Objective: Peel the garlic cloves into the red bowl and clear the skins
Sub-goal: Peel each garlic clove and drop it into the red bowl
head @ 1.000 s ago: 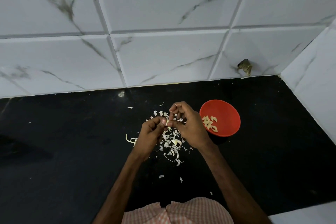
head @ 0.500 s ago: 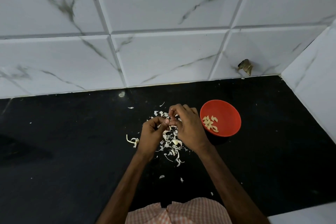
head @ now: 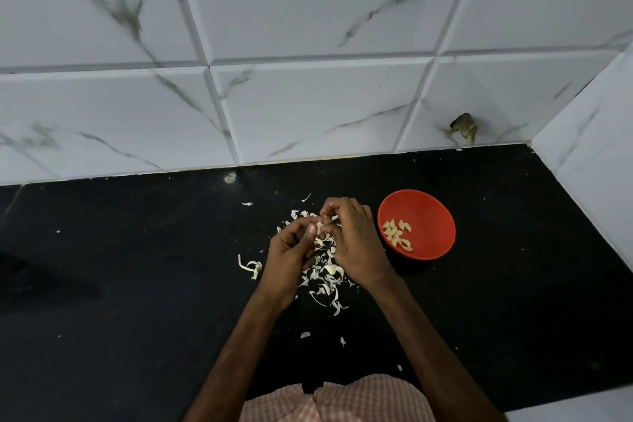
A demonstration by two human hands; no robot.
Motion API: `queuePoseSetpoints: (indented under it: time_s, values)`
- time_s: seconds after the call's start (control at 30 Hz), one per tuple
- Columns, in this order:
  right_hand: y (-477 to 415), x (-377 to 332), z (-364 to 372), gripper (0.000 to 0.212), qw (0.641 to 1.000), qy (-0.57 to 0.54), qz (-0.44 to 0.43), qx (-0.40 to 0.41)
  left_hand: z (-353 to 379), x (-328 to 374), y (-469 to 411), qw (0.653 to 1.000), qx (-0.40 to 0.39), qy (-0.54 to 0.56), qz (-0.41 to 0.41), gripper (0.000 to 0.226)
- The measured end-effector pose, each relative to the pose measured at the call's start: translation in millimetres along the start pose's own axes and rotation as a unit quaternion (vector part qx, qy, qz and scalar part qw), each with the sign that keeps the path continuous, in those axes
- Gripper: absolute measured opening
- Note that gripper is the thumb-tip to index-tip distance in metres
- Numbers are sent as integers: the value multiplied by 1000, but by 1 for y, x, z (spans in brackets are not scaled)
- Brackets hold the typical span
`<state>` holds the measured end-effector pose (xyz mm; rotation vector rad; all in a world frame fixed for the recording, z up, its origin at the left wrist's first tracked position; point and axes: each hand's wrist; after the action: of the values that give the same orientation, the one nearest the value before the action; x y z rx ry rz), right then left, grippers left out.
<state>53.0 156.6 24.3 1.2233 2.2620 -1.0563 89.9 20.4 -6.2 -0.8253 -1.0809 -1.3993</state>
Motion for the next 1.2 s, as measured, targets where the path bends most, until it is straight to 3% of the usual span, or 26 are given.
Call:
queuePoseSetpoints:
  time_s: [0.17, 0.27, 0.47, 0.57, 0.67, 0.93, 1.1, 1.2]
  values:
    - [6, 4, 4, 33, 999, -10, 30, -4, -7, -4, -1, 999, -28, 21, 10, 25]
    - [7, 3, 5, 31, 1000, -2, 31, 4, -5, -3, 0, 999, -38, 13, 15, 34]
    - [11, -2, 7, 36, 1000, -19, 23, 1, -8, -1, 1, 998, -50, 22, 23, 25]
    - [9, -2, 7, 44, 996, -86, 39, -4, -8, 2, 0, 998, -51, 24, 14, 26]
    - [10, 0, 9, 36, 987, -152, 40, -6, -7, 1, 0, 998, -39, 45, -10, 25]
    - [10, -2, 8, 38, 965, -249, 86, -7, -2, 2, 1, 987, -30, 136, -75, 19]
    - [10, 3, 9, 14, 966, -251, 47, 27, -4, 7, 0, 976, -25, 197, -87, 11]
    - [13, 8, 12, 10, 967, -234, 87, 52, -8, 9, -1, 976, -14, 199, -90, 12]
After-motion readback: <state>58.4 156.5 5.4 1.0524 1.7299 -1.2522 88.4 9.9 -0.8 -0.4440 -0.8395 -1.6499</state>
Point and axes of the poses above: each hand's wrist, its own y-axis away from the middle knuckle, its own z-axis out of the palm, x = y × z, and after that the axes turned 2 degrees about -z, right-handed
